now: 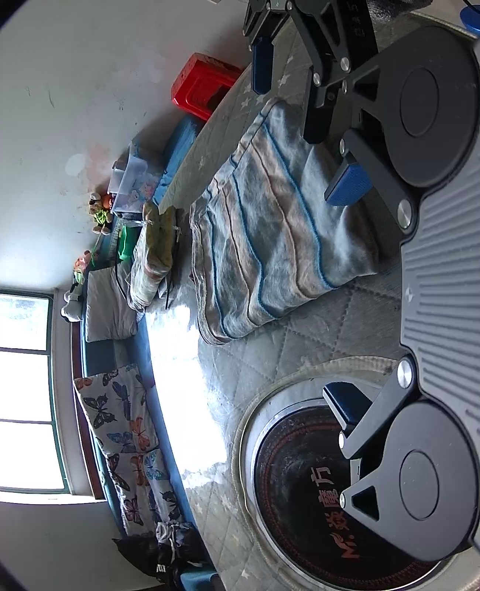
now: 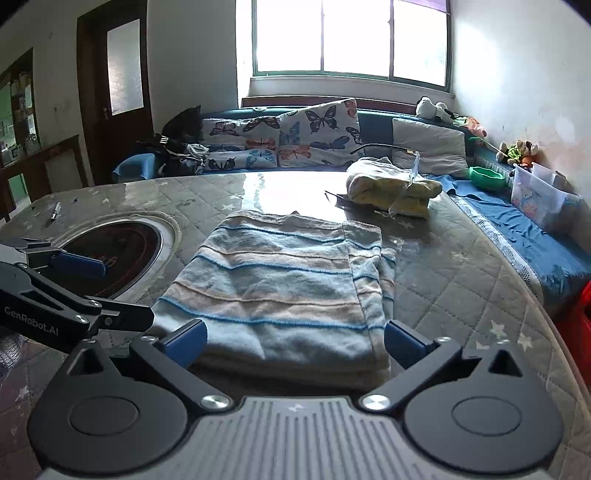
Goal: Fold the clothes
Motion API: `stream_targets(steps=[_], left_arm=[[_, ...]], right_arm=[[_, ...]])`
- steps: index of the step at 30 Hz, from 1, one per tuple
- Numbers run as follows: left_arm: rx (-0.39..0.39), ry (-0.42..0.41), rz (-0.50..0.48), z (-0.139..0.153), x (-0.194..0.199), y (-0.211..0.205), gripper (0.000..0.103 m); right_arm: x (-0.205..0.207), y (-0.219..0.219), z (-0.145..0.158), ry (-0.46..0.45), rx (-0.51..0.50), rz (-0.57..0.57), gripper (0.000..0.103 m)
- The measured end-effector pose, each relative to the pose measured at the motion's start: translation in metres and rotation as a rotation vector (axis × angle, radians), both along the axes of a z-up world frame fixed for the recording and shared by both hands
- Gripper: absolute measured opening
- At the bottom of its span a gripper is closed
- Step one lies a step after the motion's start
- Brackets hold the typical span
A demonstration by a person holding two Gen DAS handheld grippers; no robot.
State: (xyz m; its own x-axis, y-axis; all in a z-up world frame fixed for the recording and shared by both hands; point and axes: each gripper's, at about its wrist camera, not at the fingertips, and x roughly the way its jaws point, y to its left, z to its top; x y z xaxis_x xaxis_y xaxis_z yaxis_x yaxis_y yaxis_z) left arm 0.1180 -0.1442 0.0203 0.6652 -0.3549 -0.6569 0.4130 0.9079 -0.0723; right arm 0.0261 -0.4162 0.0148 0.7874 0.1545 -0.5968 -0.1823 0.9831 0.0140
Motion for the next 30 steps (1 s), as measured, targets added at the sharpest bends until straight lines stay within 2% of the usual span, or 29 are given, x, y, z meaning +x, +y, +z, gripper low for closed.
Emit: stream_targets(steps=[10, 30], left_arm=[[0.014, 0.003, 0.005, 0.001, -0.021, 0.0, 0.103], [-0.003, 0.032, 0.021, -0.005, -0.045, 0.007, 0.103]], right_arm=[[-0.023, 0.001, -0.001, -0.001, 0.005, -0.051, 0.103], [-0.046, 0.016, -0.01, 0.07, -0.011, -0.113, 0.103]])
